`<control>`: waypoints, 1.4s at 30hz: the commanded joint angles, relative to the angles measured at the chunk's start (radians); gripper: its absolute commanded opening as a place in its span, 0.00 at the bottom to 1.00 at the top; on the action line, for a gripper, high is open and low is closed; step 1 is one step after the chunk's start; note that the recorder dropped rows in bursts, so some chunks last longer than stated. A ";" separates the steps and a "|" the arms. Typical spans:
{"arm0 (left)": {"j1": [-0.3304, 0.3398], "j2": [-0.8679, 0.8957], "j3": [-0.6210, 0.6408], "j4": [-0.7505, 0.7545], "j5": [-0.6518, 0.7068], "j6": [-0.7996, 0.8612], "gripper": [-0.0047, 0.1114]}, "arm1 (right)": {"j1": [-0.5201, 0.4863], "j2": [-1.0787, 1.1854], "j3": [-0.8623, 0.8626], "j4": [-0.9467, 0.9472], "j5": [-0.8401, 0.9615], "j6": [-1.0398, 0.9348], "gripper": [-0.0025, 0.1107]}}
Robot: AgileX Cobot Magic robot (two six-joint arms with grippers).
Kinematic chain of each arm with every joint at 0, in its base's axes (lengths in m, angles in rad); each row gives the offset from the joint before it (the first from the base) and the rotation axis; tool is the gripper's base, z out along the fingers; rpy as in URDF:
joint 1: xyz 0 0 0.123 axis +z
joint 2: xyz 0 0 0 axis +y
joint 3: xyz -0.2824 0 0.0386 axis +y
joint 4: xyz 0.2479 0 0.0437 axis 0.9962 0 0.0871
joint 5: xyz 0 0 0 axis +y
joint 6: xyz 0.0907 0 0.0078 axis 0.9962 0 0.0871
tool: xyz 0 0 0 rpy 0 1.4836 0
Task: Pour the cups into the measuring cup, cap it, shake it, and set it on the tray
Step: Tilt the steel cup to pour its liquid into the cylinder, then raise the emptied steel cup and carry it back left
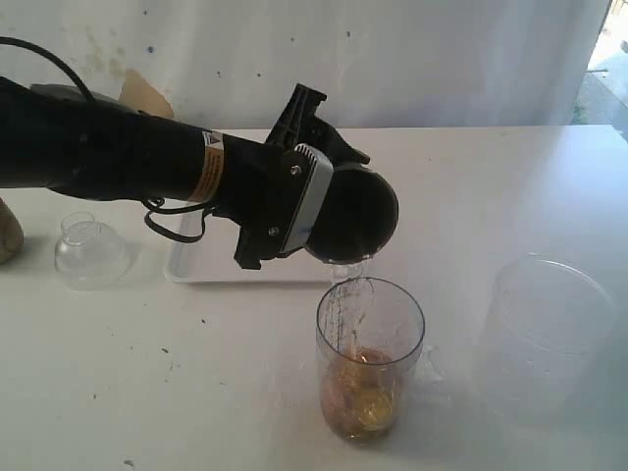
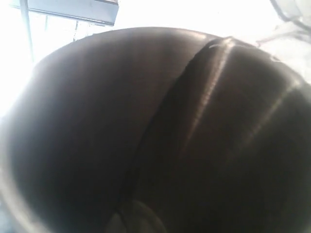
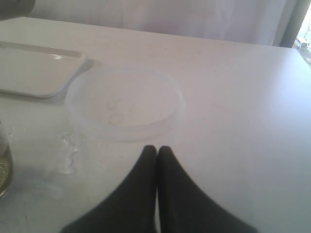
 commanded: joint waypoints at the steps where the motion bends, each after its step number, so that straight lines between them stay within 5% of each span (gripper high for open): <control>1: -0.003 -0.023 -0.012 -0.035 -0.002 0.000 0.04 | 0.004 -0.005 0.002 -0.005 -0.002 0.000 0.02; 7: -0.003 -0.023 -0.012 -0.088 -0.019 -0.025 0.04 | 0.004 -0.005 0.002 -0.005 -0.002 0.000 0.02; 10: -0.003 -0.023 -0.012 -0.189 -0.122 -0.340 0.04 | 0.004 -0.005 0.002 -0.005 -0.002 0.000 0.02; 16: 0.001 -0.023 -0.012 -0.243 -0.125 -0.709 0.04 | 0.004 -0.005 0.002 -0.005 -0.002 0.000 0.02; 24: 0.112 -0.023 -0.012 -0.566 -0.123 -0.822 0.04 | 0.004 -0.005 0.002 -0.005 -0.002 0.000 0.02; 32: 0.205 -0.023 -0.012 -0.564 -0.161 -0.928 0.04 | 0.004 -0.005 0.002 -0.005 -0.002 0.000 0.02; 42: 0.207 -0.023 -0.010 -0.520 -0.156 -0.985 0.04 | 0.004 -0.005 0.002 -0.005 -0.002 0.000 0.02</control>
